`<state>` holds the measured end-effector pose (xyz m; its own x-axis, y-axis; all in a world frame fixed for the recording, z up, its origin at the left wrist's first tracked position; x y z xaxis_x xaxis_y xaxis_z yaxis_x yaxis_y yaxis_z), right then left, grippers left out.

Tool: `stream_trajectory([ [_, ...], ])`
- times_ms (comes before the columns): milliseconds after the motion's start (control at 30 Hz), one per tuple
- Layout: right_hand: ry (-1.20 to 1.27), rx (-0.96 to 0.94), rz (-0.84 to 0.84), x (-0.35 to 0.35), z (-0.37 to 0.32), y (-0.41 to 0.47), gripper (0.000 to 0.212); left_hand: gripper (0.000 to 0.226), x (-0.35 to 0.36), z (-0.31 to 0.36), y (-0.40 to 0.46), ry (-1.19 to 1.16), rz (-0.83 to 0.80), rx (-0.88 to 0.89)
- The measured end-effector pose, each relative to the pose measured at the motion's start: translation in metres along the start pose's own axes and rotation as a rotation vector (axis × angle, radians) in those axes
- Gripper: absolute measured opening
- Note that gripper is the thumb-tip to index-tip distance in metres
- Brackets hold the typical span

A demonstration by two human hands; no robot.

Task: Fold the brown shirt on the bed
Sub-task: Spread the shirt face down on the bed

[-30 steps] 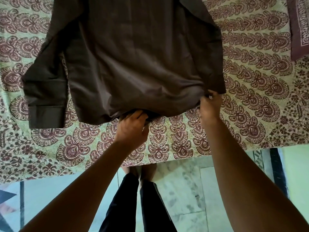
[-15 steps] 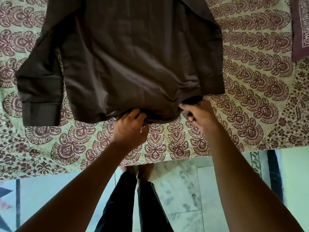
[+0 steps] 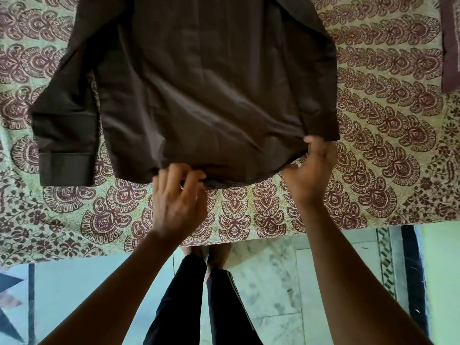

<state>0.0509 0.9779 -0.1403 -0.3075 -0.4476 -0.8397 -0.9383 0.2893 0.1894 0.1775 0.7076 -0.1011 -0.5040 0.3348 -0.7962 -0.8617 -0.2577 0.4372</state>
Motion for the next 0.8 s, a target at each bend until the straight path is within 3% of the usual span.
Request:
stream_trajectory([
  [100, -0.153, -0.245, -0.165, 0.021, -0.027, -0.004, 0.068, 0.051, 0.009, -0.041, -0.008, 0.196, -0.148, -0.190],
  [167, -0.237, -0.332, -0.280, 0.038, -0.029, -0.010, 0.057, 0.060, 0.016, -0.063, -0.015, 0.264, -0.235, -0.234],
  [300, -0.231, -0.305, -0.246, 0.043, -0.015, -0.006, 0.033, 0.045, 0.014, -0.097, -0.023, 0.284, -0.240, -0.280],
  [467, -0.235, -0.238, -0.270, 0.041, -0.009, -0.012, 0.044, 0.042, -0.001, -0.143, -0.034, 0.304, -0.232, -0.467],
  [600, -0.286, -0.213, -0.269, 0.040, -0.014, -0.016, 0.052, 0.015, 0.000, -0.165, -0.042, 0.285, -0.292, -0.272],
  [700, -0.246, -0.144, -0.247, 0.041, -0.015, -0.015, 0.053, 0.019, -0.020, -0.187, -0.041, 0.263, -0.138, -0.350],
  [800, -0.273, -0.164, -0.222, 0.046, -0.018, -0.016, 0.049, 0.009, -0.044, -0.190, -0.037, 0.177, -0.047, -0.410],
])
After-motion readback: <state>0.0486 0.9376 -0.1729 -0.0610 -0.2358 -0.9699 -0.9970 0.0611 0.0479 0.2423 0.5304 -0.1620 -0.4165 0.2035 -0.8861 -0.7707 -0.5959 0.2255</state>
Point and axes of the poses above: each hand's wrist, its own y-axis towards the middle knuckle, its own x-axis out of the palm, z = x × y, the point moved 9 cm from there along y, towards the middle knuckle, and after that the axes turned 14 degrees about z, right-handed, at the moved point
